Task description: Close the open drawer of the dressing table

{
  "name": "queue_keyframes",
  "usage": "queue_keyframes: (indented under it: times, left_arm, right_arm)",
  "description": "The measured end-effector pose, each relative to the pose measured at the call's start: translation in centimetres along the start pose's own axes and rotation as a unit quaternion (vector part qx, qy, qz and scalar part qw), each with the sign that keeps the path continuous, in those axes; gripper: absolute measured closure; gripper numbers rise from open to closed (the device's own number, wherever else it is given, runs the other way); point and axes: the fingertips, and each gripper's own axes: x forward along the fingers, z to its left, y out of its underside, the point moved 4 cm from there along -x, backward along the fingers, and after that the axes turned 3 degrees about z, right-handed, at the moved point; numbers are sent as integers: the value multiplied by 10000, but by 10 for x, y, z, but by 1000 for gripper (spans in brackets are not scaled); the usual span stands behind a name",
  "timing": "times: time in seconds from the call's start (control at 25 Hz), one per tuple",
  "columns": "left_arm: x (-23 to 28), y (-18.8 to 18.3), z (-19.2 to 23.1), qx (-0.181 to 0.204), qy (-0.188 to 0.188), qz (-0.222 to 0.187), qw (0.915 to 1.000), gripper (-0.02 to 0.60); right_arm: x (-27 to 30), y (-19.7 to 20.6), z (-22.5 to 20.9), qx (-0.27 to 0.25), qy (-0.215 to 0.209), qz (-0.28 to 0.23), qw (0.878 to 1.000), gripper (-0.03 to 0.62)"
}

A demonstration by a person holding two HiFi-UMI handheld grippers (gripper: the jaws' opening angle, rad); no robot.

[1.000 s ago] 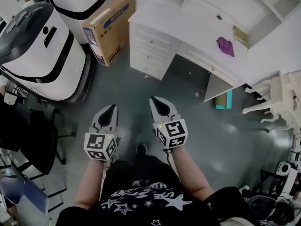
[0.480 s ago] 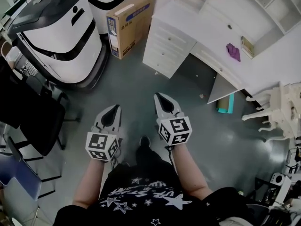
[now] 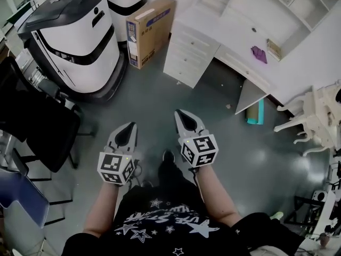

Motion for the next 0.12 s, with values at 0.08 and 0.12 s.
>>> queue_keyframes:
  times: [0.08, 0.12]
  left_arm:
    - [-12, 11, -1, 11, 35, 6, 10000, 572]
    - [-19, 17, -1, 11, 52, 8, 10000, 572]
  right_arm:
    - [-9, 14, 10, 1, 31, 41, 10000, 591]
    - [-13, 20, 14, -4, 45, 65, 10000, 591]
